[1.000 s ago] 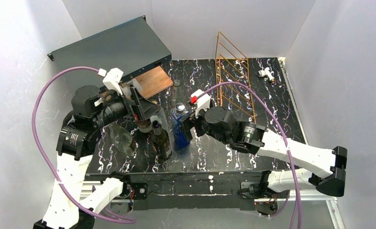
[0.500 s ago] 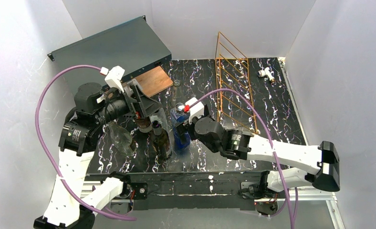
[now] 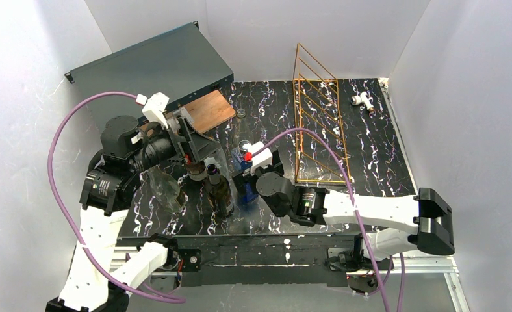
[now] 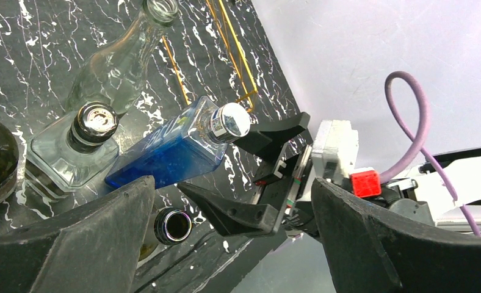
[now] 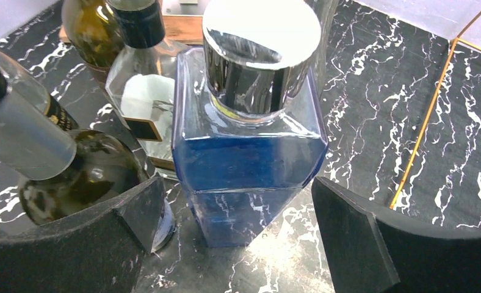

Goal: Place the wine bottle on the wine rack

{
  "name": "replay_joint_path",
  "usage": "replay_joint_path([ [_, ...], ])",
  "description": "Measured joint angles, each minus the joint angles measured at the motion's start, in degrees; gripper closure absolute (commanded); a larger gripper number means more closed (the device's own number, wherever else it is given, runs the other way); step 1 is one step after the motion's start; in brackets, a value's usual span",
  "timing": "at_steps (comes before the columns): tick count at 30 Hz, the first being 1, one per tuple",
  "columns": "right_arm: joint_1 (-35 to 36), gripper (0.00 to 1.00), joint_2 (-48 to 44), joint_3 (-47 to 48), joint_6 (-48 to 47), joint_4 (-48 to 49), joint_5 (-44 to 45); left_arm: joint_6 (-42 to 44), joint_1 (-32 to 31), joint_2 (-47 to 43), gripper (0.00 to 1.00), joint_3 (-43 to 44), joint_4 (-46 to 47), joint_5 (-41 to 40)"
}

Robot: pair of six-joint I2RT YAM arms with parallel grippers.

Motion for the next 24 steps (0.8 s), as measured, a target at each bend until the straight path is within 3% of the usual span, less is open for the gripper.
replay_joint_path([
  [9,-0.02,0.00,1.86,-0.59,-2.75,3.78,0.79,-0.15,0.00,-1.03,0.01,-0.92,0.17,0.02],
  [19,-3.58,0.24,3.26,-0.61,-4.92,6.03,-3.98,-0.15,0.00,-1.27,0.01,-1.18,0.24,0.02],
  [24,-4.33,0.42,3.23,-0.94,-5.88,7.65,-6.78,-0.13,0.00,-1.38,0.01,-1.36,0.31,0.04],
])
